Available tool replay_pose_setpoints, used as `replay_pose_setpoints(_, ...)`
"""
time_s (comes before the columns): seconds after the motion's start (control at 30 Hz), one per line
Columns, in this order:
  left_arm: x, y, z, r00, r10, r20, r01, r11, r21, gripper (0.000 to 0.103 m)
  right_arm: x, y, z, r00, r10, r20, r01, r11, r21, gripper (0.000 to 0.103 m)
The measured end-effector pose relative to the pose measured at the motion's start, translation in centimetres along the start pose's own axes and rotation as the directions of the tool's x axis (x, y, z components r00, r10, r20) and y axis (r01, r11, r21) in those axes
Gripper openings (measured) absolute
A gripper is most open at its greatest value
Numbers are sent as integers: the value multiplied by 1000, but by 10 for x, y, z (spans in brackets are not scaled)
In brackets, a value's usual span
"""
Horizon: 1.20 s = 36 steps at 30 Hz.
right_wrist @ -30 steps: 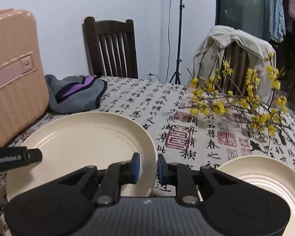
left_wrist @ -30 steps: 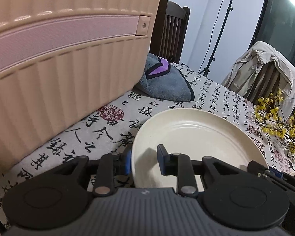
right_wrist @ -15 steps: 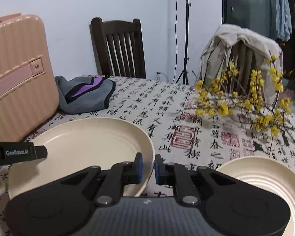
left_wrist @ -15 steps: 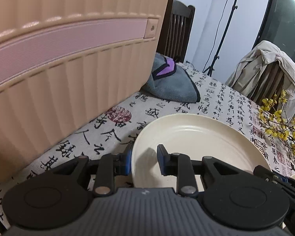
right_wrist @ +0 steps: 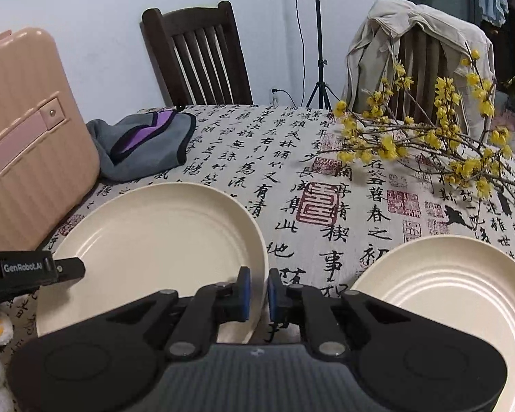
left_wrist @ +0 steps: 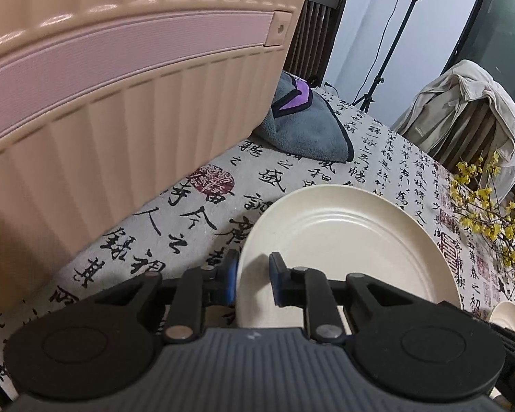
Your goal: Organize plates and bowls
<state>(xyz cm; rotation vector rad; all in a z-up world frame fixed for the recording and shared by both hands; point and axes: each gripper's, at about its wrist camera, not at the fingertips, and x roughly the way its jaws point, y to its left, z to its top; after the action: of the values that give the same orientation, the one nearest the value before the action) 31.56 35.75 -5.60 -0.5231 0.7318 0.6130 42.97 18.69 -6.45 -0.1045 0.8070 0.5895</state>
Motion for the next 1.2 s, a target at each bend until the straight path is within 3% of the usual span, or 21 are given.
replay_pose_setpoints(0.5,-7,3,4,1000,-2,13,2,1000,-8,20,-15,20,2,996,-58,64,64,992,-106,10)
replay_pose_setpoints(0.9,-24,-1,7,997,-70,22,70,997,-14,20,-44,21,-1,991,-107,84,117,986,-119,11)
replay_pose_setpoints(1.2,-43,-19,0,991,-123,47,122,992,31,20,-77,8,-2,983,-140,120,153,983,-103,11)
